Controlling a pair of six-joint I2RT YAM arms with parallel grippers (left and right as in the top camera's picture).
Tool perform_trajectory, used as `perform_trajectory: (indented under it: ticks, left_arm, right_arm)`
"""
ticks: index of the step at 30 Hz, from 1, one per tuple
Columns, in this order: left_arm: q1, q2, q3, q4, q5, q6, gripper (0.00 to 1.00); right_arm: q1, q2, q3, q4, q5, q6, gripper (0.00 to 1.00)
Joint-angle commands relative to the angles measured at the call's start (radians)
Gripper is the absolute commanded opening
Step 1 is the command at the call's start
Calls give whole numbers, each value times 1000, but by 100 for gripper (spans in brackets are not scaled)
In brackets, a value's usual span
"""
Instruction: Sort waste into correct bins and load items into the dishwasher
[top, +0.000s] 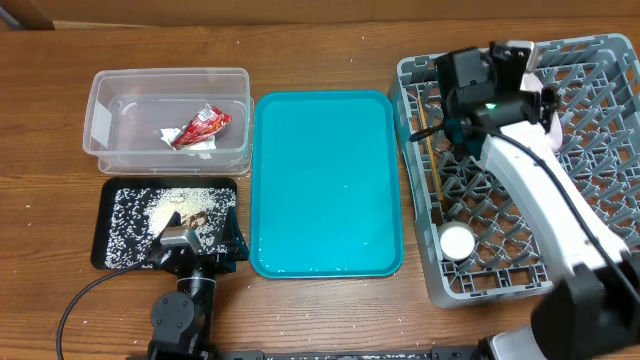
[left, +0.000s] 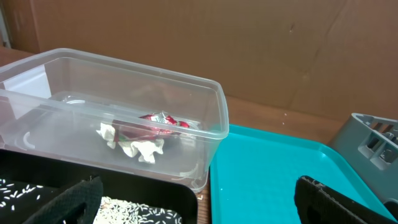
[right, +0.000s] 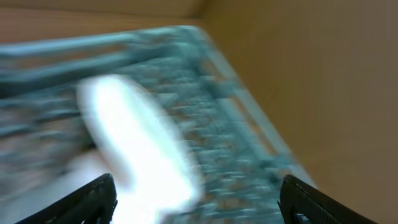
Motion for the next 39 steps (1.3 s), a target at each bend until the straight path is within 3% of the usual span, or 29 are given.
perform_trajectory:
  ticks: [1,6,8,11,19,22,28,34,39]
  left_arm:
    - [8,-9,-4,3,-14,-3,100]
    - [8,-9,-4,3,-14,-3,100]
    - [8,-9,-4,3,-14,-3,100]
    - [8,-9,-4,3,-14,-3,100]
    - [8,-9,-4,3,-14,-3,100]
    - [8,-9,-4,3,-14,-3,100]
    - [8,-9,-4,3,-14,-3,100]
    - [8,-9,-4,2,-14,-3,100]
    - [8,-9,-4,3,-14,-3,100]
  right_arm:
    - [61,-118,75,-23,-414,-30,87]
    - [211,-307,104,-74,-848,-34,88]
    - [257,-358,104,-70,-978,-32,100]
    - [318,-420,104,-61,-1096,-32,100]
    - [379,-478,104,-180,-1090,-32,100]
    - [362,-504,104,-168,-981,-39,100]
    - [337,-629,102,-166,-871,-164,100]
    - [138,-766,35,-97,-891,-209,100]
    - [-58,-909,-180,57,-1001,-209,100]
